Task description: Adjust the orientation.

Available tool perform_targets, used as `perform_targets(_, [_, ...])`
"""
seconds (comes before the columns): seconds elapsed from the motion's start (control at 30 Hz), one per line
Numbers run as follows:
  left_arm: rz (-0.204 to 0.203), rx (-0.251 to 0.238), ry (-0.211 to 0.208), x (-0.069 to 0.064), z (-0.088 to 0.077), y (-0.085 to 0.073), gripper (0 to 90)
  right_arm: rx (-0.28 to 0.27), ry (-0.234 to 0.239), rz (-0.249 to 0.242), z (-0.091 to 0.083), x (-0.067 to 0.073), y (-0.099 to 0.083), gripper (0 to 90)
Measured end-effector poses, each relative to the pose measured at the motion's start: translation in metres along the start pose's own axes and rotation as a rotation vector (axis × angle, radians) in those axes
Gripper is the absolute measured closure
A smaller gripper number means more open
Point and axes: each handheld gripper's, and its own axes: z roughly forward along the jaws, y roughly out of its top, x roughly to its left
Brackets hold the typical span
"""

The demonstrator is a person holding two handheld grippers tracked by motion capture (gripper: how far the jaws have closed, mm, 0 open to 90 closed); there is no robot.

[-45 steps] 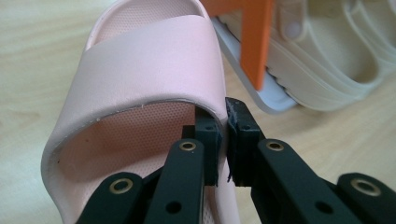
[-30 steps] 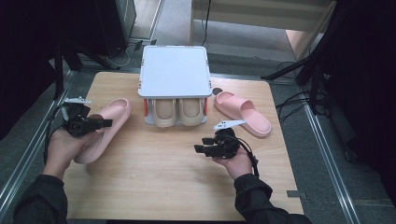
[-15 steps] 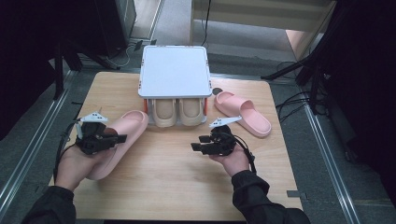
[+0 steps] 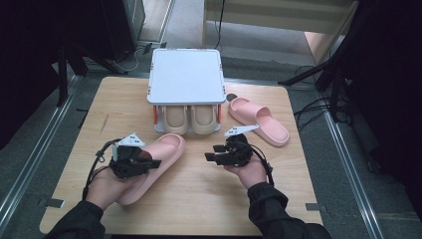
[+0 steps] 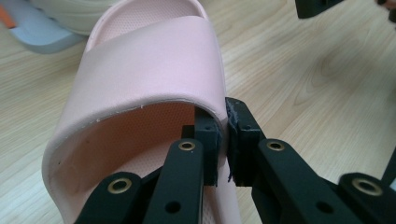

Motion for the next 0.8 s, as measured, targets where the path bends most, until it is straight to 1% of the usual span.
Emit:
perform_targets(0.07, [0.022,0.013,-0.018,-0.004,0.007,0.002,83.9,0.001,-0.006,0.001,-0.001,0.000,-0.001,48.9])
perform_targets(0.1, [0.037,0.023,-0.032,-0.009,0.016,0.004,83.7,0.004,-0.009,0.006,-0.002,0.000,-0.003,49.0])
perform_targets(0.13, [0.037,0.023,-0.032,-0.009,0.016,0.004,83.4,0.004,-0.009,0.006,-0.002,0.000,-0.003,49.0])
perform_targets(0.17, [0.049,0.037,-0.034,-0.011,0.021,0.005,83.1,0.005,-0.013,0.007,-0.003,0.000,-0.005,49.0])
perform_targets(0.2, [0.052,0.047,-0.037,-0.012,0.025,0.005,83.1,0.005,-0.013,0.007,-0.003,0.000,-0.005,49.0])
perform_targets(0.23, [0.073,0.086,-0.055,-0.016,0.036,0.004,83.1,0.003,-0.018,0.002,-0.005,0.000,-0.007,49.1])
perform_targets(0.27, [0.073,0.086,-0.055,-0.016,0.036,0.004,82.9,-0.002,-0.023,0.002,-0.006,0.000,-0.008,49.1])
perform_targets(0.3, [0.093,0.098,-0.053,-0.018,0.041,0.003,82.2,-0.003,-0.023,0.007,-0.007,0.000,-0.009,49.2])
perform_targets(0.33, [0.093,0.098,-0.053,-0.018,0.041,0.003,81.2,-0.009,-0.024,0.007,-0.009,-0.001,-0.010,49.3])
perform_targets(0.37, [0.102,0.113,-0.067,-0.019,0.046,0.003,80.4,-0.011,-0.027,0.009,-0.010,-0.001,-0.011,49.5])
perform_targets(0.4, [0.102,0.113,-0.067,-0.019,0.046,0.003,79.8,-0.011,-0.027,0.009,-0.010,-0.001,-0.011,49.5])
perform_targets(0.43, [0.110,0.117,-0.076,-0.019,0.047,0.003,79.8,-0.012,-0.029,0.016,-0.012,-0.001,-0.012,49.6])
perform_targets(0.5, [0.127,0.121,-0.075,-0.022,0.047,0.005,75.1,-0.015,-0.033,0.018,-0.014,-0.001,-0.015,50.6])
perform_targets(0.57, [0.131,0.127,-0.076,-0.022,0.046,0.006,71.3,-0.016,-0.030,0.014,-0.014,0.000,-0.017,53.4])
perform_targets(0.6, [0.136,0.135,-0.083,-0.021,0.043,0.007,68.8,-0.016,-0.022,0.016,-0.014,0.001,-0.018,55.1])
perform_targets(0.63, [0.135,0.134,-0.077,-0.021,0.040,0.007,67.8,-0.017,-0.014,0.021,-0.014,0.001,-0.018,56.1])
perform_targets(0.67, [0.131,0.132,-0.085,-0.020,0.037,0.008,66.9,-0.022,-0.009,0.024,-0.014,0.002,-0.019,57.0])
perform_targets(0.73, [0.126,0.130,-0.088,-0.020,0.034,0.008,65.8,-0.024,-0.007,0.027,-0.015,0.003,-0.019,58.1])
perform_targets(0.8, [0.131,0.131,-0.094,-0.019,0.027,0.008,65.1,-0.024,-0.009,0.023,-0.013,0.005,-0.020,59.6])
